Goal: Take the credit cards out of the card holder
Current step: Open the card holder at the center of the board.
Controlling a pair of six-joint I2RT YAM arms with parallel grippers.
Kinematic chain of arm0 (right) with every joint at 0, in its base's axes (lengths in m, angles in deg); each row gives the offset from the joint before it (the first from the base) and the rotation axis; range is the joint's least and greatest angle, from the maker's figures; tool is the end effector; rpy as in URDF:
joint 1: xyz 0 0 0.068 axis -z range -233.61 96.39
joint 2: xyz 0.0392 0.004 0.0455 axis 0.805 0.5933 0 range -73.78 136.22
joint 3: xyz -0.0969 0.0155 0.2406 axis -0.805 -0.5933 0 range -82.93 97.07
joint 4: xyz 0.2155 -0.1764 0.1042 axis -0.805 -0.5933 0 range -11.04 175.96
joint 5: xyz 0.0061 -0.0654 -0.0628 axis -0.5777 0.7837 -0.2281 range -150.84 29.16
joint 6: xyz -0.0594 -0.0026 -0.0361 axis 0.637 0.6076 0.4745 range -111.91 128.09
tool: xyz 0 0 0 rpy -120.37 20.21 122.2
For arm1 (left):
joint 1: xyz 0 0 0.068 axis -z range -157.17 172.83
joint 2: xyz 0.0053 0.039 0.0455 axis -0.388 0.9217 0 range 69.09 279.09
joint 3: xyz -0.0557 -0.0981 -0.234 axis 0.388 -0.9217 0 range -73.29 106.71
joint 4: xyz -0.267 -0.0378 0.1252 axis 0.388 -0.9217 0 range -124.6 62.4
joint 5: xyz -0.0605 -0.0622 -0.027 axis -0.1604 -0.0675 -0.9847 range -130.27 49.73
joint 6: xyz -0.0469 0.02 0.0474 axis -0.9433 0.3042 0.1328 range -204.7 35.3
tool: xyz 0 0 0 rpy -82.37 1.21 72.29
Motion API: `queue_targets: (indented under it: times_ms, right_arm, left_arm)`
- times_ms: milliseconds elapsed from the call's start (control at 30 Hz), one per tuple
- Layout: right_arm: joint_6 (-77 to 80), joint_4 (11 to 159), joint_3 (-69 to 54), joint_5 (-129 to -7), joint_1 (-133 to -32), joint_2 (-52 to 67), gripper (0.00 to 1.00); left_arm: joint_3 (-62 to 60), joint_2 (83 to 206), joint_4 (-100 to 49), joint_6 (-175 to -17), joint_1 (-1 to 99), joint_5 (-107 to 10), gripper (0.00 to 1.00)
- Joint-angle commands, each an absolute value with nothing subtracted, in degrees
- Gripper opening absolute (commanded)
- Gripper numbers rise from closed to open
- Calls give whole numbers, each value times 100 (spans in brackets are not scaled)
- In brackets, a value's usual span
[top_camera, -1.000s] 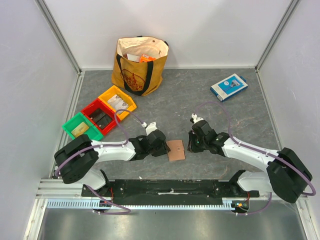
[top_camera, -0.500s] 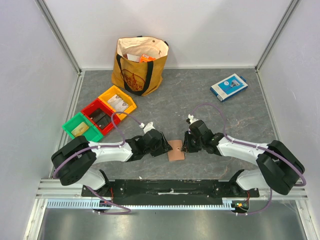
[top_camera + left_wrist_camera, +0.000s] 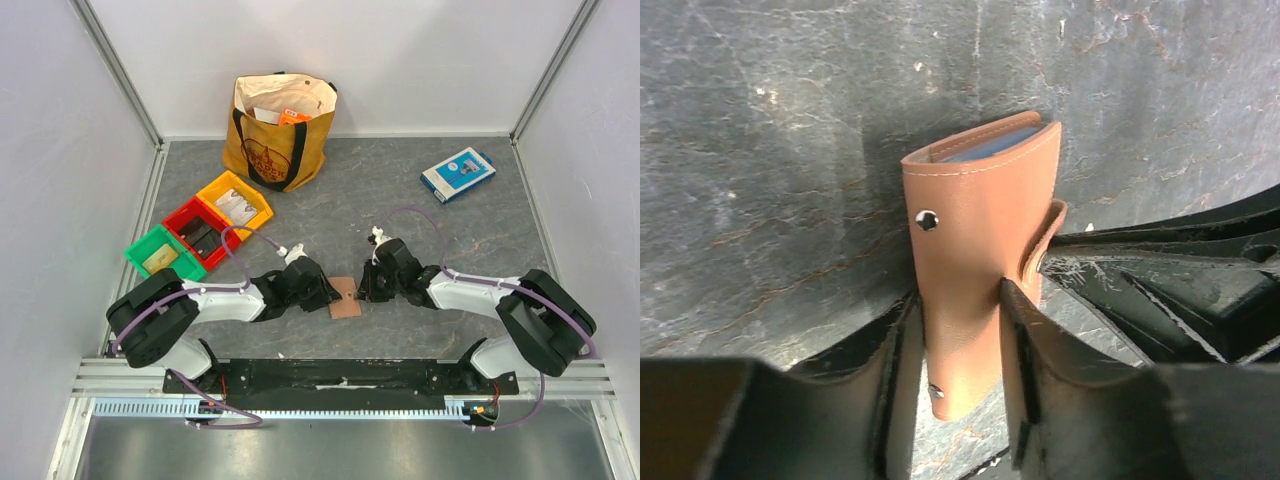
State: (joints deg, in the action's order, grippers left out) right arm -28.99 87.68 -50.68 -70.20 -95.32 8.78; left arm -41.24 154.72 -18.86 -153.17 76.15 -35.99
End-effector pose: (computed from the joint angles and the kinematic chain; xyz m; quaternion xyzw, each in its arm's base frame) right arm 0.2180 0.2067 0.0851 -0.0665 0.9304 0.2826 0.2238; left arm 0.1884 -0.2458 0.0792 -0.1358 0.9128 -0.3184 0.2168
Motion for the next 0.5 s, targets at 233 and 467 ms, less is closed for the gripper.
queue_targets:
  times_ms: [233, 467]
  right_arm:
    - [-2251, 7649, -4392, -6121, -9912, 665, 48]
    - [-1969, 7366, -3978, -5127, -10326, 277, 64]
  left_arm:
    - [-4174, 15435, -2241, -15361, 7635, -3403, 2]
    - [-4138, 15206, -2425, -15352, 7635, -3218, 2]
